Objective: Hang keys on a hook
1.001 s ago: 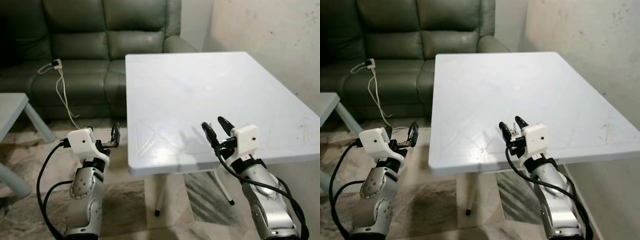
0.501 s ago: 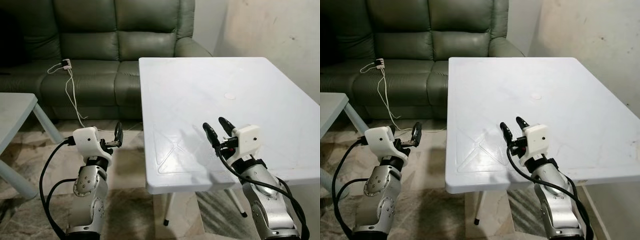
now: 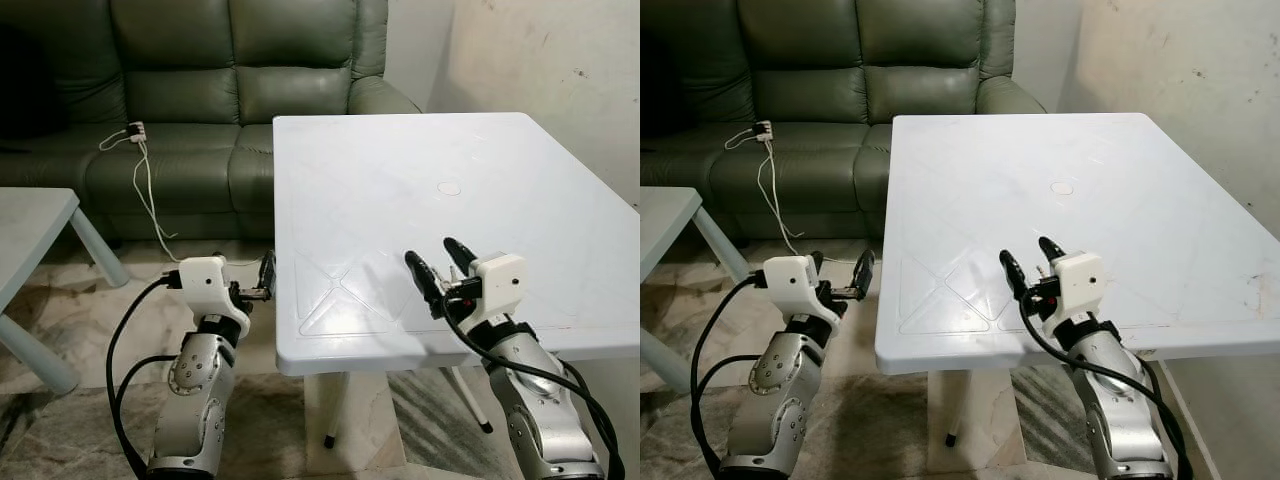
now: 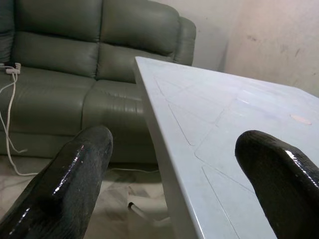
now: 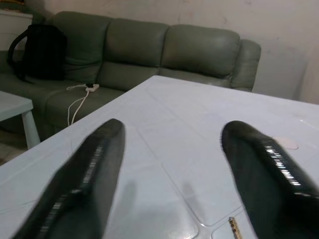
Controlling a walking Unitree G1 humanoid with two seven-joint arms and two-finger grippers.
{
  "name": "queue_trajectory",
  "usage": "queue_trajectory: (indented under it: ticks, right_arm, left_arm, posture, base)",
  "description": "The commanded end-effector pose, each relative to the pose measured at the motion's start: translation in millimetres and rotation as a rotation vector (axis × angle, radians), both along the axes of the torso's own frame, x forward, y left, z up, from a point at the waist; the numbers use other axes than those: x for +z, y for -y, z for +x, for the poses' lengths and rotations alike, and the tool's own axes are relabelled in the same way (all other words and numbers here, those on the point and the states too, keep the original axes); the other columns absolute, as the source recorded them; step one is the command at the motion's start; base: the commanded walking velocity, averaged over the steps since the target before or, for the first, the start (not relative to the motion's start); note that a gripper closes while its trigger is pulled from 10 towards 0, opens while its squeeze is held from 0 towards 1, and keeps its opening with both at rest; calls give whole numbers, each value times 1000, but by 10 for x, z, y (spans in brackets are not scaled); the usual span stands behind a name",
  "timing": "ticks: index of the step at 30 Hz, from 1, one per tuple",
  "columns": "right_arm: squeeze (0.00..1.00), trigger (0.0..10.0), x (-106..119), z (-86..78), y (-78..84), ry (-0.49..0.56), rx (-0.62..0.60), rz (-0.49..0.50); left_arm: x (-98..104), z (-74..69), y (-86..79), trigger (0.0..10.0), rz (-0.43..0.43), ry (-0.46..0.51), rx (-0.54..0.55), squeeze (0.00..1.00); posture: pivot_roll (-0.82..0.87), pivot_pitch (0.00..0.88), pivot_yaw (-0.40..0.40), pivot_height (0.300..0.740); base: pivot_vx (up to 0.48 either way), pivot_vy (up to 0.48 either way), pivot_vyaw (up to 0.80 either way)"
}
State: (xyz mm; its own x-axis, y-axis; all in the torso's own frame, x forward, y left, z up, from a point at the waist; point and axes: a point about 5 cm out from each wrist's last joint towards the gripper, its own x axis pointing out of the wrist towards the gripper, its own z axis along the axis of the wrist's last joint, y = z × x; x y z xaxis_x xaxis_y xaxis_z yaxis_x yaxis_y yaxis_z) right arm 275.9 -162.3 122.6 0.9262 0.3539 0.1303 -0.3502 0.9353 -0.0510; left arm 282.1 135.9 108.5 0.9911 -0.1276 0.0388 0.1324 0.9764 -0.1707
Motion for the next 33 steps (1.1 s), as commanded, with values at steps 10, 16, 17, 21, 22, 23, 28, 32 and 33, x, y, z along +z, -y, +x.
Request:
queue_trajectory:
  ticks: [10,16,17,21,22,23,28,32,33]
  right_arm:
    - [0,10000,-36,-8,41,-46,-4,-11]
    - [0,10000,-91,-3,112,-72,-51,25]
    - [0,10000,-91,-3,112,-72,-51,25]
    - [0,10000,-113,1,143,-88,-66,49]
    - [0,10000,-119,7,147,-90,-67,42]
    - [0,10000,-118,11,144,-90,-61,37]
    - [0,10000,-110,44,106,-84,-14,-5]
    - [0,10000,-106,90,45,-92,60,-46]
    - [0,10000,-108,101,26,-97,79,-54]
  left_arm:
    - [112,-61,188,10000,33,39,-113,0]
    - [155,-107,317,10000,75,62,-178,0]
    - [155,-107,317,10000,75,62,-178,0]
    - [145,-144,386,10000,87,61,-219,0]
    - [132,-168,428,10000,102,59,-247,0]
    - [129,-178,451,10000,109,57,-262,0]
    - [123,-223,532,10000,125,57,-314,0]
    - [113,-268,615,10000,140,59,-361,0]
    - [109,-274,627,10000,141,57,-369,0]
  posture:
    - [44,0,-59,740]
    - [46,4,-61,740]
    - [46,4,-61,740]
    - [47,7,-62,740]
    - [46,10,-60,740]
    - [46,12,-59,740]
    - [44,16,-57,740]
    - [46,19,-57,740]
    - [48,21,-56,740]
  base:
    - [0,0,-460]
    - [0,0,-734]
    - [0,0,-575]
    - [0,0,0]
    - [0,0,0]
    - [0,0,0]
    - [0,0,0]
    - [0,0,0]
    - [0,0,0]
